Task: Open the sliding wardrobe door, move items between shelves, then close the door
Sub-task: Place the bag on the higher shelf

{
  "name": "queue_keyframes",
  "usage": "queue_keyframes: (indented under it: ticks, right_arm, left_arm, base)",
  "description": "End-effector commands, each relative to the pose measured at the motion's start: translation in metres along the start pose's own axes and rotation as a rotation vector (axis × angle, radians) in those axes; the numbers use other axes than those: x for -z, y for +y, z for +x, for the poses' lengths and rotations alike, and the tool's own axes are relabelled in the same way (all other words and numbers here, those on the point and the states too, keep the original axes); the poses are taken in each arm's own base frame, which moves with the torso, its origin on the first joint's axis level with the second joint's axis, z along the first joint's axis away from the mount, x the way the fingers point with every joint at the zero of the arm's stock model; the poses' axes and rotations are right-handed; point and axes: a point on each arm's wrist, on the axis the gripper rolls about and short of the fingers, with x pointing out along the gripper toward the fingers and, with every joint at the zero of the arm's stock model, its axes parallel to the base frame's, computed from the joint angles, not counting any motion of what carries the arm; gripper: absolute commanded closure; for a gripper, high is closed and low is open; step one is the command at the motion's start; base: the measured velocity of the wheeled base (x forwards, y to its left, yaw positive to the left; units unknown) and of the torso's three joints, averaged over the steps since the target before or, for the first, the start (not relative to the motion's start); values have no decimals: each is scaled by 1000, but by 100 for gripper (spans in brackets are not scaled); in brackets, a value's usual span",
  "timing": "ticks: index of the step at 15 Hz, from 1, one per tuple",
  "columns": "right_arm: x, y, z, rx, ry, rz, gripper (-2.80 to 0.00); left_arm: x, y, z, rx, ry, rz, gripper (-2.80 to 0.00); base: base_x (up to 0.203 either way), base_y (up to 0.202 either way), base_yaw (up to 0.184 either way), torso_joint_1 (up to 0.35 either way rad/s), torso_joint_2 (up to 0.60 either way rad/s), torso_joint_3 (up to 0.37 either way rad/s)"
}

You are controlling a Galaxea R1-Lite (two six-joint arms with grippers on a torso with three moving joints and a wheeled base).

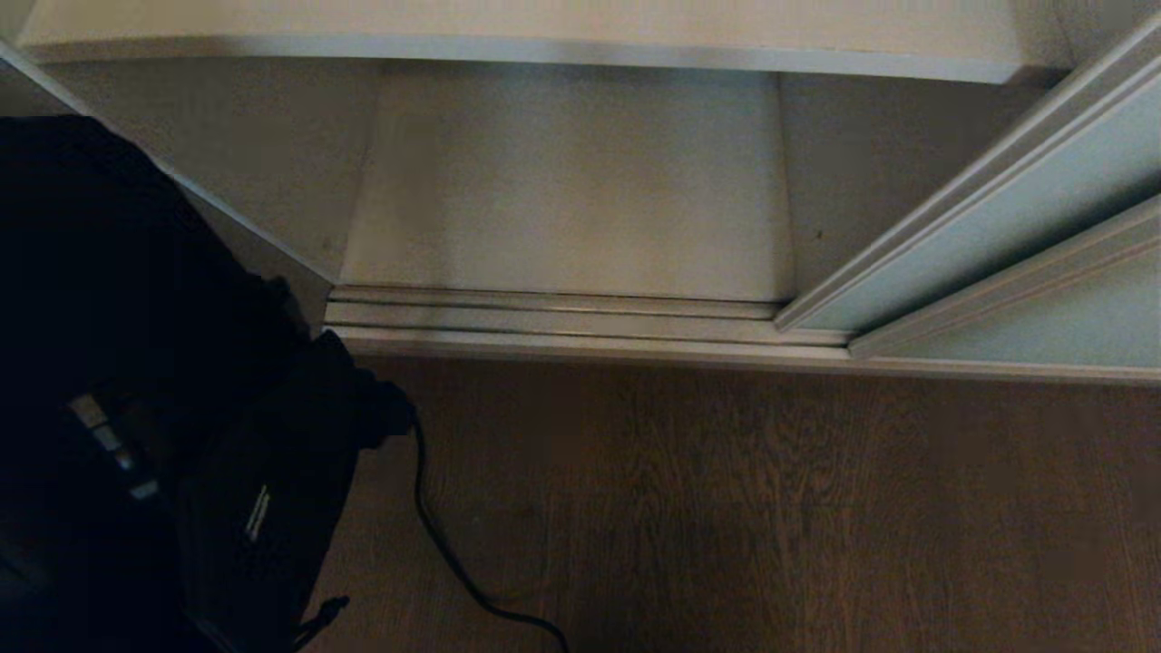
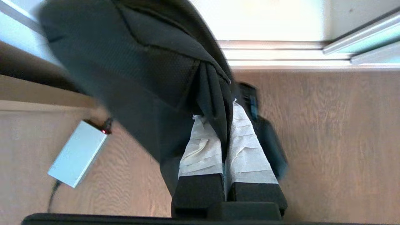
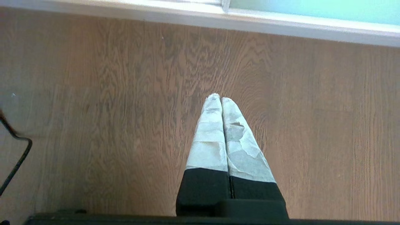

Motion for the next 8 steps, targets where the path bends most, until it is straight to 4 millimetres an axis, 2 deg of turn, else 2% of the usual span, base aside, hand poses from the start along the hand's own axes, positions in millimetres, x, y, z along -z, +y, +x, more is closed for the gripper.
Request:
queue_keyframes:
  ticks: [1, 8]
  right_arm:
    - [0, 0, 0, 0, -2, 0, 0]
    - [0, 0, 0, 0, -3, 0, 0]
  left_arm:
    - [-2, -1, -2, -13, -18, 8, 0]
    - [-15, 0, 2, -11, -42, -7, 0]
  base:
    - [0, 0, 0, 2, 7, 161]
    - [0, 0, 0, 2, 2, 196]
